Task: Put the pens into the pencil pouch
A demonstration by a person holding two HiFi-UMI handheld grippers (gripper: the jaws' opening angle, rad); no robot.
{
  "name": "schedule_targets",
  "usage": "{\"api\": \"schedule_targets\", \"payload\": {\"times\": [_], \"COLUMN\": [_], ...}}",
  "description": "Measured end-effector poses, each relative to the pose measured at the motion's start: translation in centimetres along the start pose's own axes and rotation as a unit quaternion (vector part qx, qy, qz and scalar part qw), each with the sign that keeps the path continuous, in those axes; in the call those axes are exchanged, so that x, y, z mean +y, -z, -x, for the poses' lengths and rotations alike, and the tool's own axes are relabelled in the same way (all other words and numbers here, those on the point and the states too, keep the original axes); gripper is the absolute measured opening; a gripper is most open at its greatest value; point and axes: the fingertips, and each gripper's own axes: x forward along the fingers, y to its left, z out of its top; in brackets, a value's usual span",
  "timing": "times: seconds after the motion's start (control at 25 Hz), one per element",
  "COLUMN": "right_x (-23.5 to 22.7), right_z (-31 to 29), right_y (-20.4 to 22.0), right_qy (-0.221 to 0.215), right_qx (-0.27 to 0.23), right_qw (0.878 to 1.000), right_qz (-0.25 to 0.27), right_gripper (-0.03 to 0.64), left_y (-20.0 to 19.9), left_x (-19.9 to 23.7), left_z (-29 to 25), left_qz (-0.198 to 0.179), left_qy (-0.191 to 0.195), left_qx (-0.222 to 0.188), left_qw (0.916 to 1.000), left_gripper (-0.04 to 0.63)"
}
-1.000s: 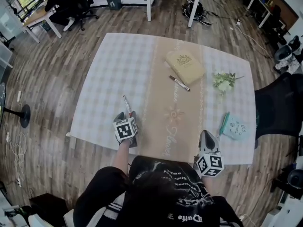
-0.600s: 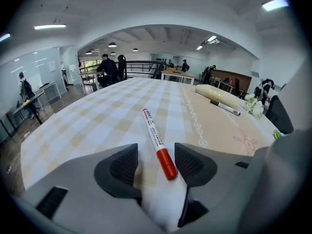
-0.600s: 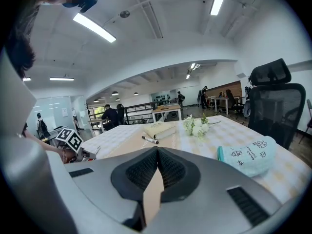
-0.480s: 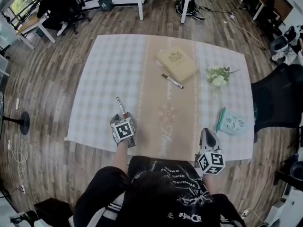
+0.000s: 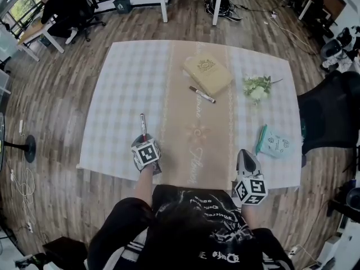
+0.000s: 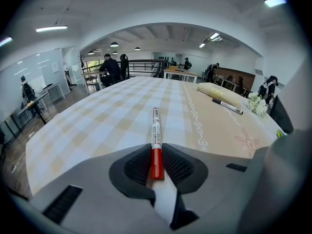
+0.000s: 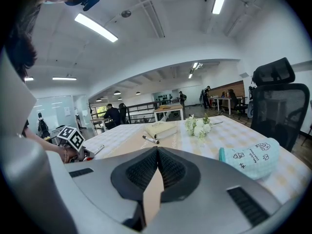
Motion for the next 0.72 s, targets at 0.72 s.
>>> {"api": "schedule_targets", "payload": {"times": [0.72], "right_x": [-3.0], "right_z": [1.1], "right_y": [0.2], "right_qy": [0.048], "right_qx": [-0.002], "right_qw": [0.999], "right_qz": [0.002], "right_gripper": [0.011], "left_y": [-0.8], "left_x": [-8.4], "left_z": [4.6], "left_qz": [-0.061], "left_qy": [0.114], "left_qx": [-0.044], "left_qw": [0.9906], "left_gripper": [0.08]}}
